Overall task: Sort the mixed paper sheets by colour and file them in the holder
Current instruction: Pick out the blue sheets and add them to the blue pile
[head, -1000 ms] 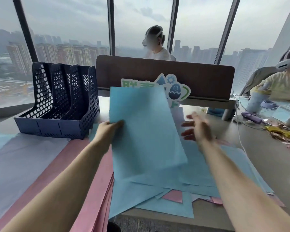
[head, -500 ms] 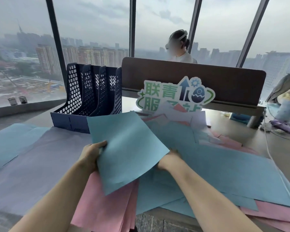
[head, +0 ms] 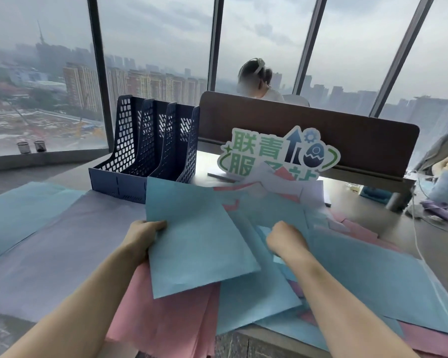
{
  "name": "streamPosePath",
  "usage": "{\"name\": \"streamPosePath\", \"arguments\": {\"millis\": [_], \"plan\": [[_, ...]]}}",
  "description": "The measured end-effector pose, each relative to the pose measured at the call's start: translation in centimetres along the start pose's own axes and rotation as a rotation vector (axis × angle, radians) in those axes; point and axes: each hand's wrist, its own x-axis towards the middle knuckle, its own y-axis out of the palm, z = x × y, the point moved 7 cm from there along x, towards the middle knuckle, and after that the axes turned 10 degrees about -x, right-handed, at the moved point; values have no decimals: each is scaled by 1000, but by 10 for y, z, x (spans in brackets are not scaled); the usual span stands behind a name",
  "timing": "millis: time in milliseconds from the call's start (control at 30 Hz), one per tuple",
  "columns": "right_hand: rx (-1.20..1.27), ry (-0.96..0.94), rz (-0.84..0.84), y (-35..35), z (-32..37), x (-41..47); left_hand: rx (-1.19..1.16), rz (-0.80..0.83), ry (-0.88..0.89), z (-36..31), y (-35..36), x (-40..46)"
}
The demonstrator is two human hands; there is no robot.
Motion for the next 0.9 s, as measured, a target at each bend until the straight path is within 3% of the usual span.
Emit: {"name": "streamPosePath", "arguments": {"millis": [100,267,433,600,700,900], "plan": [[60,-8,-86,-14,2,-2,20,0,1,1,3,0],[160,-229,-163,-17,68,-28,62,-7,-20,2,4,2],[217,-480,-35,11,141,-58,29,34,-65,1,9,-2],[362,-699,186,47,162,-72,-218,257,-167,-1,29,-7],[181,-912,134,44,147,-74,-307,303,-291,1,22,-5],[105,-1112,4,25,113,-77,93,367,-308,7,19,-4]]}}
